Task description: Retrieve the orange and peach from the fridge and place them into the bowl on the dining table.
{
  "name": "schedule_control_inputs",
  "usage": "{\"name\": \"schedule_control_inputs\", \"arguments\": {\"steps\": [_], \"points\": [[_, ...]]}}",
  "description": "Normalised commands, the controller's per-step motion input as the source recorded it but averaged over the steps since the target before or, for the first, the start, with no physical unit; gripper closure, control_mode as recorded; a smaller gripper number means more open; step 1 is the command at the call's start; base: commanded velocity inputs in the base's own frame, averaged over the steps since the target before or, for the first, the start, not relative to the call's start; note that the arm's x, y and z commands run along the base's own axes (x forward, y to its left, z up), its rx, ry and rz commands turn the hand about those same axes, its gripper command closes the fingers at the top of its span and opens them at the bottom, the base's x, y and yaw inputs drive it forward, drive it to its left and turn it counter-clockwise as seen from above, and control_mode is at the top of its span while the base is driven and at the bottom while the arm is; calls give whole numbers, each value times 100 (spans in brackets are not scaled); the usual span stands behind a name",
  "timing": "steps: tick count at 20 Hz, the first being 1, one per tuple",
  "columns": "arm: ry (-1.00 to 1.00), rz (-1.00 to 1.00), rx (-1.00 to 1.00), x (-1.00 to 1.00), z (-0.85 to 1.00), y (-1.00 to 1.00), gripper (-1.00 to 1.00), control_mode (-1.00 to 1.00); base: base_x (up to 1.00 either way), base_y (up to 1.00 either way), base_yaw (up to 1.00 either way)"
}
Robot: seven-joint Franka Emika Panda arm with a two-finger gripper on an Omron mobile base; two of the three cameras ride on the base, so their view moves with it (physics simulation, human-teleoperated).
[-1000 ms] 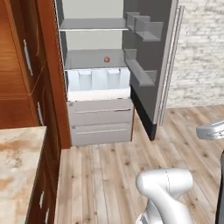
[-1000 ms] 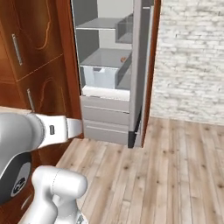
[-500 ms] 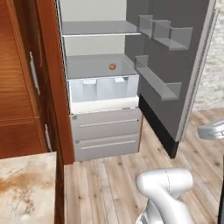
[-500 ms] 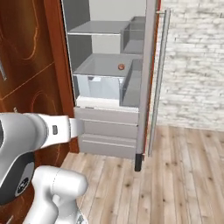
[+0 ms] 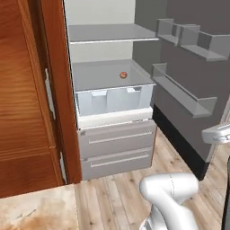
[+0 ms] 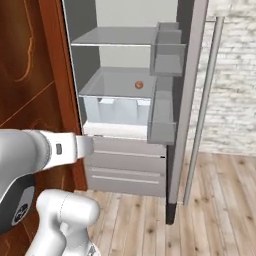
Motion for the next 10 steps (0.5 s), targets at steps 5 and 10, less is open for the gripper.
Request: {"name": "schedule_control_inputs", "arguments": {"steps": [5, 10], "points": [[0, 0, 0, 0, 0, 0, -100, 100, 100, 5, -7], [0, 0, 0, 0, 0, 0, -100, 100, 100, 30, -10]]}}
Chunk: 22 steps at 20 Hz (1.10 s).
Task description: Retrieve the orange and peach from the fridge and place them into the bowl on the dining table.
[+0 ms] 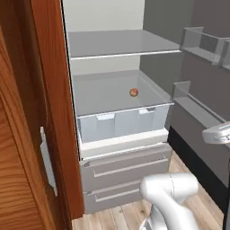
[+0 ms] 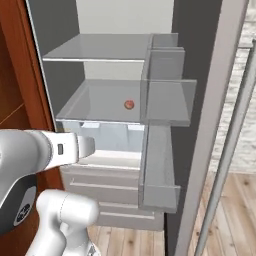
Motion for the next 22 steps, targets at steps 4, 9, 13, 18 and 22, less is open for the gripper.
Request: {"name": "schedule_control_inputs", "arguments": {"steps": [4, 9, 13, 18, 22], "points": [[0, 0, 0, 0, 0, 0, -100, 100, 100, 22, -11], [0, 0, 0, 0, 0, 0, -100, 100, 100, 30, -12], [0, 0, 0, 0, 0, 0, -100, 100, 82, 44, -14], [0, 0, 0, 0, 0, 0, -100, 100, 46, 37, -11], [0, 0, 0, 0, 0, 0, -100, 100, 23, 16, -4]]}}
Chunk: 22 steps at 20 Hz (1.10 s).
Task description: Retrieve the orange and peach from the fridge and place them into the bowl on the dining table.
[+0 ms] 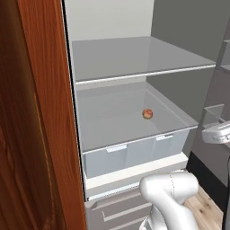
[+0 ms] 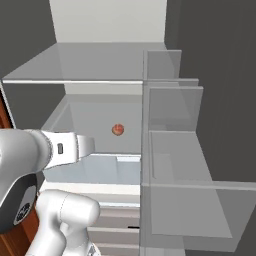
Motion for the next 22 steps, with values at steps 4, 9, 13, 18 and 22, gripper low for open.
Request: {"name": "schedule_control_inputs", "arguments": {"steps": [4, 9, 13, 18, 22], "points": [[0, -3, 0, 9, -2, 8, -100, -100, 9, 5, -2], [0, -7, -1, 11, -12, 23, -100, -100, 0, 0, 0], [0, -8, -1, 8, -11, 22, -100, -100, 0, 0, 0], [0, -9, 0, 30, -22, 16, -100, -100, 0, 0, 0], [1, -6, 1, 43, -27, 3, -100, -100, 0, 0, 0]]}}
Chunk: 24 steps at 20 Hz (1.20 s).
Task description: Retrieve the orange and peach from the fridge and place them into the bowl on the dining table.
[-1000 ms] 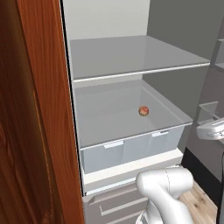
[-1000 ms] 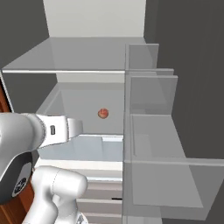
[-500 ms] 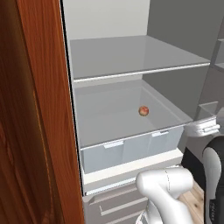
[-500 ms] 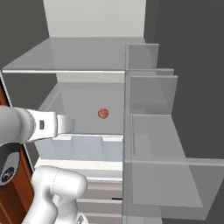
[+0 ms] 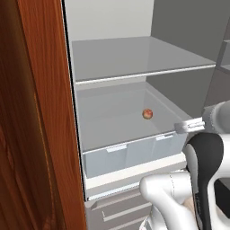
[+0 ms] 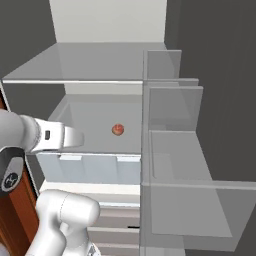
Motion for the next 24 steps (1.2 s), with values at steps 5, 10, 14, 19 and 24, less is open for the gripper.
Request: {"name": "schedule_control_inputs", "arguments": {"steps": [5, 10, 14, 19, 24], "points": [[5, 0, 3, 46, -31, 0, -100, -100, 0, 0, 0], [8, 0, 4, 41, -39, 0, -100, -100, 0, 0, 0], [5, 0, 1, 40, -34, 0, -100, -100, 0, 0, 0], [1, -1, 0, 35, -22, 0, -100, -100, 0, 0, 0], [0, -2, 0, 25, -16, 0, -100, -100, 0, 0, 0]]}}
